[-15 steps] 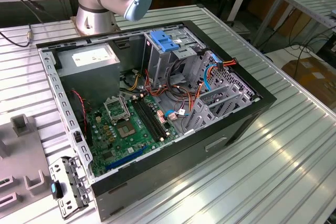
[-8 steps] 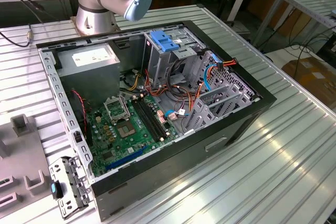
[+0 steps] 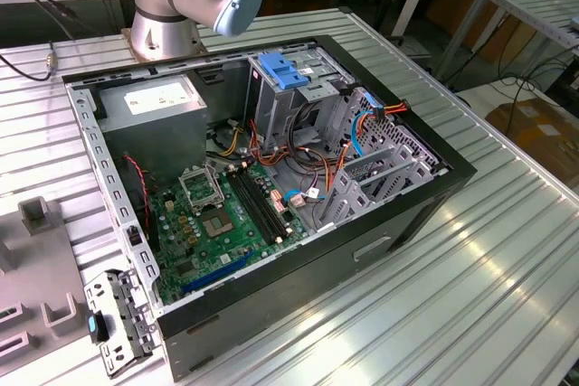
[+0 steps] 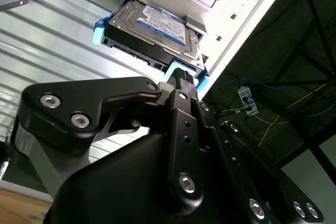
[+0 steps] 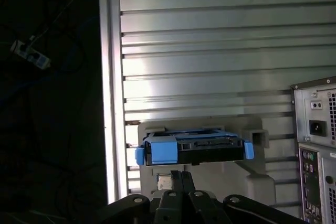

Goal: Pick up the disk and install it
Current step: 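Pick up the disk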

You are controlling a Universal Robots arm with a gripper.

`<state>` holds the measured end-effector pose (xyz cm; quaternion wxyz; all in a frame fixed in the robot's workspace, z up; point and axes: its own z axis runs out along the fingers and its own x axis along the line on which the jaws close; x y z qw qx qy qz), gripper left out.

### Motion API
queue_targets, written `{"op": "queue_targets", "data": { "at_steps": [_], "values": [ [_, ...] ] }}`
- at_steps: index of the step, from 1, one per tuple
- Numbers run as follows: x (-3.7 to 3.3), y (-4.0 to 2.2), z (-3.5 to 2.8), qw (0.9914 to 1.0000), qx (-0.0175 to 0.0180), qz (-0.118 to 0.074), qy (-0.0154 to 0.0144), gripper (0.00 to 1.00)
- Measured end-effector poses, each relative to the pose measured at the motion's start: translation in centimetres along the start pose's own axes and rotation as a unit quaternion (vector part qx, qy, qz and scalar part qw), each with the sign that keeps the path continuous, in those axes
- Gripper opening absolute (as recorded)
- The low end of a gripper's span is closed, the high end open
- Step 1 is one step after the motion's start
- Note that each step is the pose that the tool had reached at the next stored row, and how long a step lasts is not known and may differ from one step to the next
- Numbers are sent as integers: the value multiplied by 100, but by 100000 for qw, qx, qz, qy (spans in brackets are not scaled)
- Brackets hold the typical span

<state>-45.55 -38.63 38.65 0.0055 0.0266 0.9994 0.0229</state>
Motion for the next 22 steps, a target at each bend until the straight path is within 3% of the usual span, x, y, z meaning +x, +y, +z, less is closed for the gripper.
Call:
{"op": "queue_targets", "data": {
  "at_steps": [8, 19, 22],
  "values": [
    [0, 0, 0, 99941, -31, -3433, 160, 11],
    [0, 0, 0, 99675, -78, -8049, 370, 11],
    [0, 0, 0, 99667, -78, -8140, 378, 11]
  ]
}}
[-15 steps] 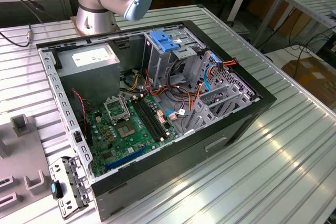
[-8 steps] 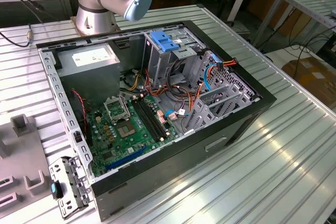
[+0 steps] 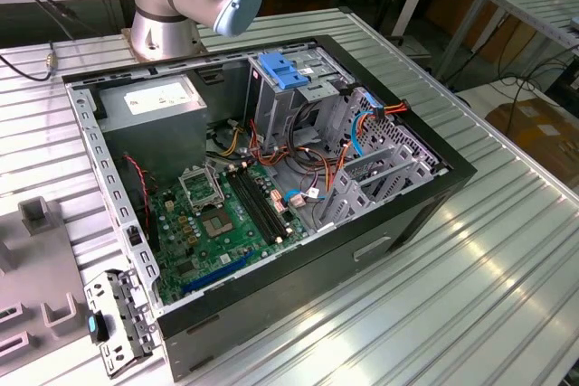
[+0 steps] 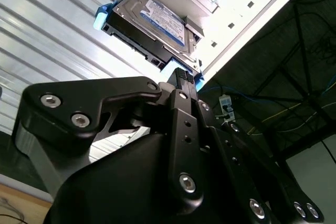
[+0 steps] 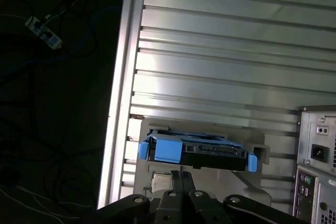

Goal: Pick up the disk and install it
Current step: 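Pick up the disk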

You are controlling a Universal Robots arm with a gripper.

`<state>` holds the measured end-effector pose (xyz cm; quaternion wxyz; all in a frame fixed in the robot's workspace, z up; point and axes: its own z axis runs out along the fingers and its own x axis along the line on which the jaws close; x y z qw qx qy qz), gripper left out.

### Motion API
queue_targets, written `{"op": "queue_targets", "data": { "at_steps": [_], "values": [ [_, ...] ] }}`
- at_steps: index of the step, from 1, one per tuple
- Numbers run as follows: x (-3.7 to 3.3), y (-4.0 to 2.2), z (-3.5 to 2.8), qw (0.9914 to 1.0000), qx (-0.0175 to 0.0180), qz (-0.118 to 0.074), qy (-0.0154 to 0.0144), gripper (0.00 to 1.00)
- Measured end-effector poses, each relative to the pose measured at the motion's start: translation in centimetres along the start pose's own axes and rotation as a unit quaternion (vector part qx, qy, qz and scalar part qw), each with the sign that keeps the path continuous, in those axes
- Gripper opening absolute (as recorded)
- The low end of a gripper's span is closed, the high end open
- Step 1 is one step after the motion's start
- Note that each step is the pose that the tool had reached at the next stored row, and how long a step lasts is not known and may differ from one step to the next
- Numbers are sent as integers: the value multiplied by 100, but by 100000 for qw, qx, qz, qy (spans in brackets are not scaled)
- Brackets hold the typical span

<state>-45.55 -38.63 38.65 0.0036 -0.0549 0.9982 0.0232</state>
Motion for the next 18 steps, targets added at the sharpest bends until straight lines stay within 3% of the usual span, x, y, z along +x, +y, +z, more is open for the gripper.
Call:
{"op": "queue_targets", "data": {
  "at_steps": [10, 15, 17, 18],
  "values": [
    [0, 0, 0, 99998, -6, -628, 27, 11],
    [0, 0, 0, 99943, -33, -3383, 151, 11],
    [0, 0, 0, 99882, -47, -4849, 219, 11],
    [0, 0, 0, 99811, -60, -6142, 276, 11]
  ]
}}
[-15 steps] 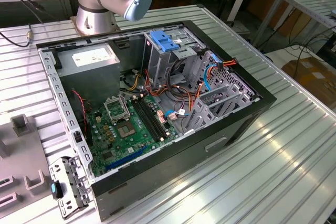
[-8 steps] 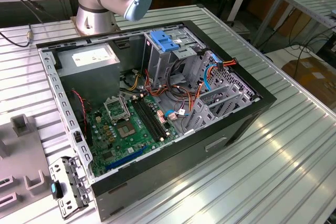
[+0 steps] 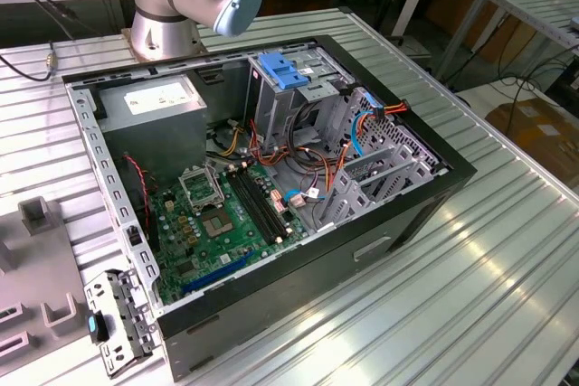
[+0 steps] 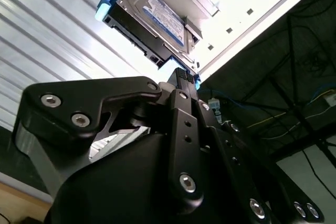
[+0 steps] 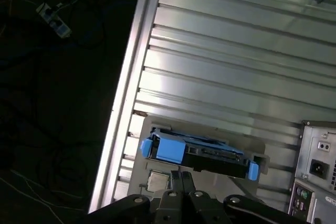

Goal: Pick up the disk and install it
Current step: 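Pick up the disk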

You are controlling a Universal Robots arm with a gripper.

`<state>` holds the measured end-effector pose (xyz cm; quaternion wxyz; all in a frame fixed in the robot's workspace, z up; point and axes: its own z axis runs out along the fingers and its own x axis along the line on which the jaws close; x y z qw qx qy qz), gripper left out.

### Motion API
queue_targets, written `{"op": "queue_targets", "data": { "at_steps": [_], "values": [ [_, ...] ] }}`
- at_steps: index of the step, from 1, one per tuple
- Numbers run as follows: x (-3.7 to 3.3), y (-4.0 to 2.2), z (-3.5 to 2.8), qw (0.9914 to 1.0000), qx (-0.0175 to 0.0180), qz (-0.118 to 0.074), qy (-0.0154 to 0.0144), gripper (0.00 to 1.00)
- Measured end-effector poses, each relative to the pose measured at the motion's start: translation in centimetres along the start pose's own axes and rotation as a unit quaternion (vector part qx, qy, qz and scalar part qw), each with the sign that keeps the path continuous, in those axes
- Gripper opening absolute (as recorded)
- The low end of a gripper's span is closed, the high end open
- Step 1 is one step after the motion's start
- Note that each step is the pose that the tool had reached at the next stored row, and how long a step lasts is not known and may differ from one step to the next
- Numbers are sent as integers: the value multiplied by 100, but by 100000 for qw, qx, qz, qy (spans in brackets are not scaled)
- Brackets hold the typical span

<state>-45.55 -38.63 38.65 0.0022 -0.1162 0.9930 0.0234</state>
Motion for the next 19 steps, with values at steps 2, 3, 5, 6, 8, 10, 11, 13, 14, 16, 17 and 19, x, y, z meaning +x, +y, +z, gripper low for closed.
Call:
{"op": "queue_targets", "data": {
  "at_steps": [2, 3, 5, 6, 8, 10, 11, 13, 14, 16, 17, 19],
  "values": [
    [0, 0, 0, 99975, -21, -2224, 106, 11],
    [0, 0, 0, 99933, -36, -3649, 172, 11],
    [0, 0, 1, 99768, -61, -6805, 300, 11],
    [0, 0, 1, 99696, -65, -7789, 325, 11],
    [0, 0, 3, 99414, -78, -10800, 404, 11],
    [0, 0, 4, 99000, -113, -14094, 555, 11],
    [0, 0, 4, 98710, -134, -16000, 643, 11],
    [0, 0, 4, 98322, -158, -18225, 748, 11],
    [0, 0, 4, 98070, -173, -19534, 804, 11],
    [0, 0, 4, 97702, -192, -21297, 887, 11],
    [0, 0, 5, 97290, -210, -23103, 967, 11],
    [0, 0, 5, 96722, -234, -25369, 1072, 11]
  ]
}}
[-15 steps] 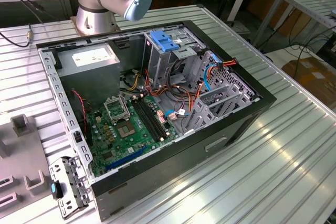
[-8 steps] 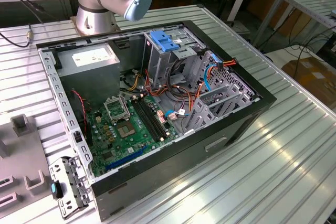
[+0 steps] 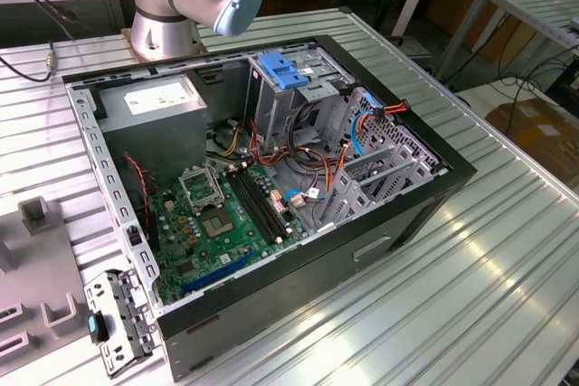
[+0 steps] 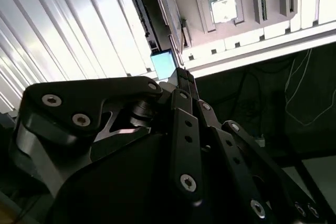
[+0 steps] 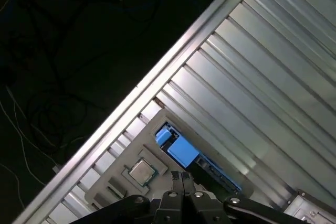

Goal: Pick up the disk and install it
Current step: 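Pick up the disk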

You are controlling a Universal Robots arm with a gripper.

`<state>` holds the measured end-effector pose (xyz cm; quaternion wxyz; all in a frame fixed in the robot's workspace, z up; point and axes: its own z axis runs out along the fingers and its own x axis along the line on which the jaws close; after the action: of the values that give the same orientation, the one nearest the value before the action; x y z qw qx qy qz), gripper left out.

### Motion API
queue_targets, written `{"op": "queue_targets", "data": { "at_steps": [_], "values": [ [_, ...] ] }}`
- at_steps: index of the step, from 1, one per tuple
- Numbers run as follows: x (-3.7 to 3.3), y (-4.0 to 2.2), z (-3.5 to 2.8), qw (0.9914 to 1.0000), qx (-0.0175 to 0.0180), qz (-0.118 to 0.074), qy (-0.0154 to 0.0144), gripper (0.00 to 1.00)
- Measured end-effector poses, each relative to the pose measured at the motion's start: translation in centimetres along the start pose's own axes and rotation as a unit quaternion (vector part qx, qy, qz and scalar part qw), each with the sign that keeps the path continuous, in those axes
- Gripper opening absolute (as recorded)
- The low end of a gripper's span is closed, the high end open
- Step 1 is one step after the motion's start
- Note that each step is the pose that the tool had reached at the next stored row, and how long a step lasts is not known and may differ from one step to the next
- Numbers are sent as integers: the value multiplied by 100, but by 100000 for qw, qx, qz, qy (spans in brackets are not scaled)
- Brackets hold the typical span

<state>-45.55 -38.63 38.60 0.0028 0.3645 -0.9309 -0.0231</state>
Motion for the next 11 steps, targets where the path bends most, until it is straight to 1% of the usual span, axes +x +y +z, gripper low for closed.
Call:
{"op": "queue_targets", "data": {
  "at_steps": [1, 2, 3, 5, 6, 8, 9, 11],
  "values": [
    [0, 0, 0, 99996, -12, -877, 39, 11],
    [0, 0, 0, 99973, -31, -2319, 103, 11],
    [0, 0, 0, 99948, -40, -3213, 146, 11],
    [0, 0, 0, 99817, -74, -6046, 276, 11],
    [0, 0, 0, 99751, -85, -7050, 321, 11],
    [0, 0, 0, 99593, -108, -9007, 407, 11],
    [0, 0, 0, 99450, -123, -10466, 474, 11],
    [0, 0, 0, 99242, -145, -12276, 557, 11]
  ]
}}
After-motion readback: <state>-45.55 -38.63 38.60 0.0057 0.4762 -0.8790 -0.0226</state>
